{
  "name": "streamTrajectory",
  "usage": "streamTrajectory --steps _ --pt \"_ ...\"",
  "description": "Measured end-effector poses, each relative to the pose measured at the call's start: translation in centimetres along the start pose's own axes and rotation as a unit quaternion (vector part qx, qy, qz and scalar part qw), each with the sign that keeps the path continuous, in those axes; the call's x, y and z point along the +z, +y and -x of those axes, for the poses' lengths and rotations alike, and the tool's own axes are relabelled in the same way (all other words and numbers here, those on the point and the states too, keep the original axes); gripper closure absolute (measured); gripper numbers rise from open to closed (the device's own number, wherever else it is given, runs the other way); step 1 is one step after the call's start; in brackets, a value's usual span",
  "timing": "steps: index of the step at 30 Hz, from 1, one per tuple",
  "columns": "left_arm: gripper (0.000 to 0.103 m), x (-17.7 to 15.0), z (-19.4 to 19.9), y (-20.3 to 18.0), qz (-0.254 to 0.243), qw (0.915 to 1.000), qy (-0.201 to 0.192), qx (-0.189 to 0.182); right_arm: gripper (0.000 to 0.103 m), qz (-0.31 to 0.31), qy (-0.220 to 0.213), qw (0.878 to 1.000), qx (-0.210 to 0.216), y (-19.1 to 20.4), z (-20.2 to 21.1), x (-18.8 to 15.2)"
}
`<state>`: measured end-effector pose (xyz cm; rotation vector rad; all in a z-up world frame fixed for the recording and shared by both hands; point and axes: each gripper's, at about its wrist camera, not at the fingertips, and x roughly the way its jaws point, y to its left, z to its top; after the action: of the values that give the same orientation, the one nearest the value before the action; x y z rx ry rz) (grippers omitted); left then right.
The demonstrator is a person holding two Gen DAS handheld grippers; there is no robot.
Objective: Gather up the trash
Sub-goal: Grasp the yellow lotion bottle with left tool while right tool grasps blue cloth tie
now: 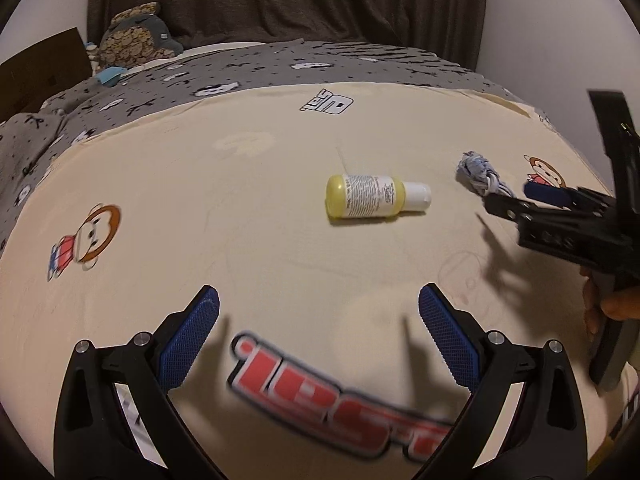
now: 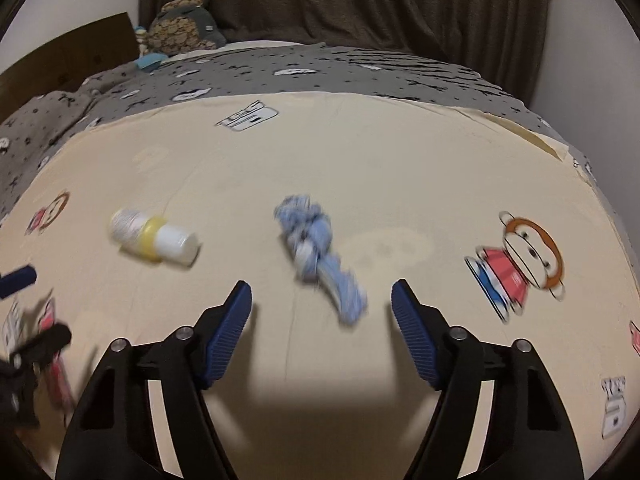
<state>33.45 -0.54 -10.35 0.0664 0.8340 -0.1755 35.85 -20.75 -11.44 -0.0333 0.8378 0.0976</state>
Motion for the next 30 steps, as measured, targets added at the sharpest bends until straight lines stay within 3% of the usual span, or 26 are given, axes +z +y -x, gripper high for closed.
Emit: streamTrajectory --steps 2,5,7,8,24,27,30 --pt "0.008 0.6 -0.9 -0.4 -0.005 1.0 0.003 0.001 0.033 -0.003 0.005 1.0 -0.001 0.1 -0.9 0.5" --pt "0.008 1.4 -1.7 -1.0 -0.009 1.0 -0.001 -0.002 0.046 -0.005 0.021 1.0 -0.005 0.0 -2.6 1.4" --pt "0.008 1.9 -2.2 -1.3 -0.007 1.0 -0.005 -0.003 0.075 -0.006 0.021 1.0 0.0 -0.2 -2.7 1.7" --pt "0.008 2.2 -2.5 -1.5 -0.006 1.0 -0.005 -0.003 0.079 -0.006 0.021 1.0 0.002 -0.3 -2.8 1.8" --pt "0.009 5.6 -7.5 -5.1 -0.017 0.9997 0.02 -0.001 0.081 0.015 0.023 1.0 0.012 -3.8 1.0 -0.1" --pt "0.022 5.9 -8.2 -5.2 -0.014 0.9995 0.029 0.0 0.081 0.021 0.017 1.0 0.009 -4.2 2.2 -0.6" --pt "0.024 5.7 -7.7 -5.1 -0.014 0.9995 0.029 -0.003 0.081 0.022 0.015 1.0 0.007 -4.4 2.9 -0.9"
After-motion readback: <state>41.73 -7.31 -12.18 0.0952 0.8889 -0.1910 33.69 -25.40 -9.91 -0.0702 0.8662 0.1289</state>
